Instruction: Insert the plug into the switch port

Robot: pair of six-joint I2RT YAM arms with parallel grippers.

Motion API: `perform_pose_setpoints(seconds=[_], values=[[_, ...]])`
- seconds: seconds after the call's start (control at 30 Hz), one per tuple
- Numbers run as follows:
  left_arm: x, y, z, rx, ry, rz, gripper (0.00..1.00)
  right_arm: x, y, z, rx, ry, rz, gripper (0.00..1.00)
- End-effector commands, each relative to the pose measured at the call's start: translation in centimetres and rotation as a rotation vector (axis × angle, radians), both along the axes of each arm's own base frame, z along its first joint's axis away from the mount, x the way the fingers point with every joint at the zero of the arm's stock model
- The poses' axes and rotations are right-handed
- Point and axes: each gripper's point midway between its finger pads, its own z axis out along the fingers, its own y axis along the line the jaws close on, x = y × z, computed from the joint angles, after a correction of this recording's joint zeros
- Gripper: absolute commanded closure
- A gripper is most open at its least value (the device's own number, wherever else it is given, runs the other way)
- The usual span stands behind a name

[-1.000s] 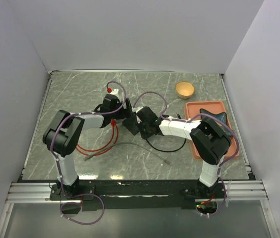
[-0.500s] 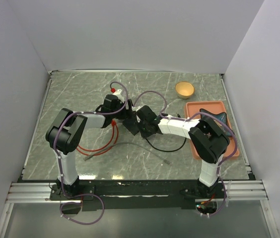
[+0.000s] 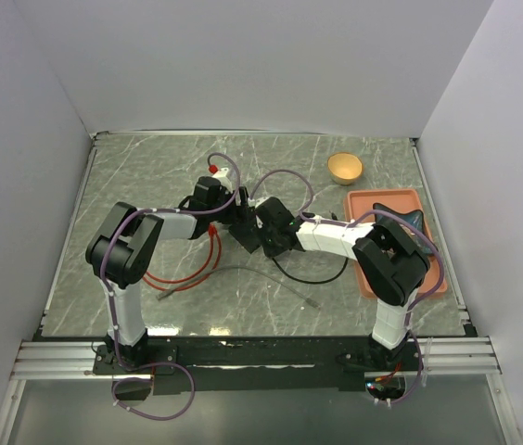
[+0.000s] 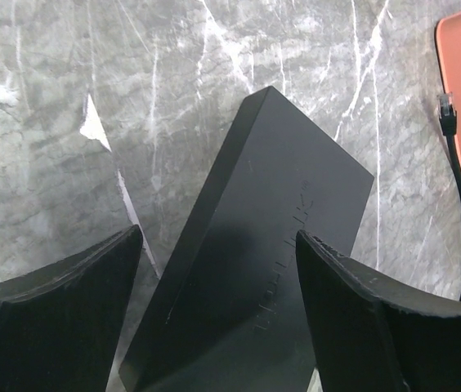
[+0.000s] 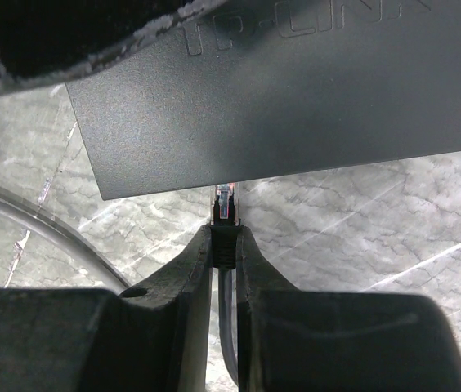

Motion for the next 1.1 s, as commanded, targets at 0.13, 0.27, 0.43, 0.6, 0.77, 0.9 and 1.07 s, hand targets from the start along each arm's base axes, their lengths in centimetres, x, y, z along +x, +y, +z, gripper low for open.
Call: perform_pose_setpoints(seconds=[0.13, 0.27, 0.43, 0.6, 0.77, 0.9, 1.07], values=[[-0.6, -0.8, -0.7, -0.018, 0.01, -0.051, 0.19, 2.5, 1.5, 3.4, 0.088, -0.096, -0.024, 1.0], [-0.8, -0.9, -0.8, -0.018, 0.01, -0.056, 0.2, 2.6, 1.6, 4.6, 0.113, -0.115, -0.028, 1.0], [-0.9, -1.2, -1.0, -0.03, 0.021, -0.061, 0.2, 2.9, 2.1, 5.1, 0.125, -0.119, -0.024, 1.0], [-1.1, -1.4, -1.0, -0.042, 0.036, -0.055, 0.21, 2.8, 2.6, 3.8, 0.127, -0.08, -0.024, 1.0], [-1.2, -1.4, -1.2, -0.053, 0.056, -0.036, 0.22, 2.5, 2.5, 2.7, 0.125, -0.064, -0.035, 1.0], [-1.1, -1.3, -1.2, -0.062, 0.07, -0.017, 0.22, 2.6, 2.7, 2.2, 0.115, -0.054, -0.033, 1.0], [-1.1, -1.3, -0.8, -0.069, 0.066, -0.012, 0.23, 2.4, 2.5, 1.4, 0.106, -0.04, -0.043, 1.0]])
